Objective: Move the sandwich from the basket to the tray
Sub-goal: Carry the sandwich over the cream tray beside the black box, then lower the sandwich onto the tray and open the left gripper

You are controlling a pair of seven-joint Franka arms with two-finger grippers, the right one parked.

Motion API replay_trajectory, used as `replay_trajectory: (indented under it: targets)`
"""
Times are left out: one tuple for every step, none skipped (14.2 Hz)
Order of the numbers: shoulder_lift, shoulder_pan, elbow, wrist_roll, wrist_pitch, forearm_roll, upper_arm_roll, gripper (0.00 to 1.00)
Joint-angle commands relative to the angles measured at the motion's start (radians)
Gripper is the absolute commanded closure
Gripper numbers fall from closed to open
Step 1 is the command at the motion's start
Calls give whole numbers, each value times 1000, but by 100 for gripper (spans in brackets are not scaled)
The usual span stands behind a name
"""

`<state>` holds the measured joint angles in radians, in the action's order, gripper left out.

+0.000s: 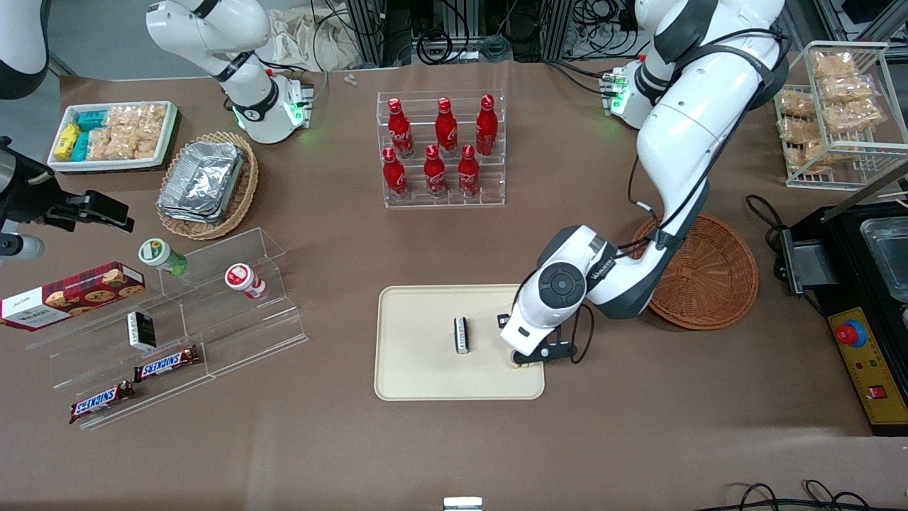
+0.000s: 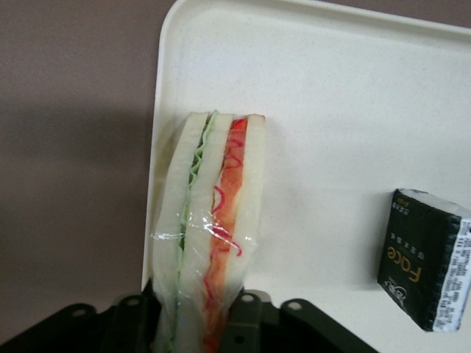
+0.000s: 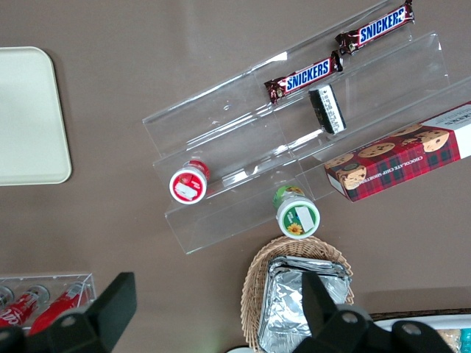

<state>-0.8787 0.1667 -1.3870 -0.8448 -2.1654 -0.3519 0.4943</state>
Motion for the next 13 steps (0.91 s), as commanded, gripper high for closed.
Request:
replay_trajectory:
  targets:
    - [-8, 1, 32, -26, 12, -27, -2, 0]
    - [1, -3, 32, -26, 25, -27, -2, 0]
    - [12, -3, 35, -26, 53, -22, -2, 0]
    - [27, -3, 37, -28, 70, -16, -2, 0]
    - [53, -3, 37, -28, 93, -13, -2, 0]
    - [81, -3, 37, -28, 131, -9, 0, 0]
    - [117, -4, 40, -26, 180, -4, 0, 0]
    - [159, -18, 42, -22, 221, 16, 0, 0]
    - [202, -32, 40, -16, 252, 36, 1, 0]
    - [254, -51, 39, 1, 287, 50, 3, 0]
    - [303, -67, 37, 50, 339, 62, 3, 0]
    - [355, -99, 36, 122, 395, 74, 3, 0]
    - [409, -151, 26, 201, 433, 103, 3, 0]
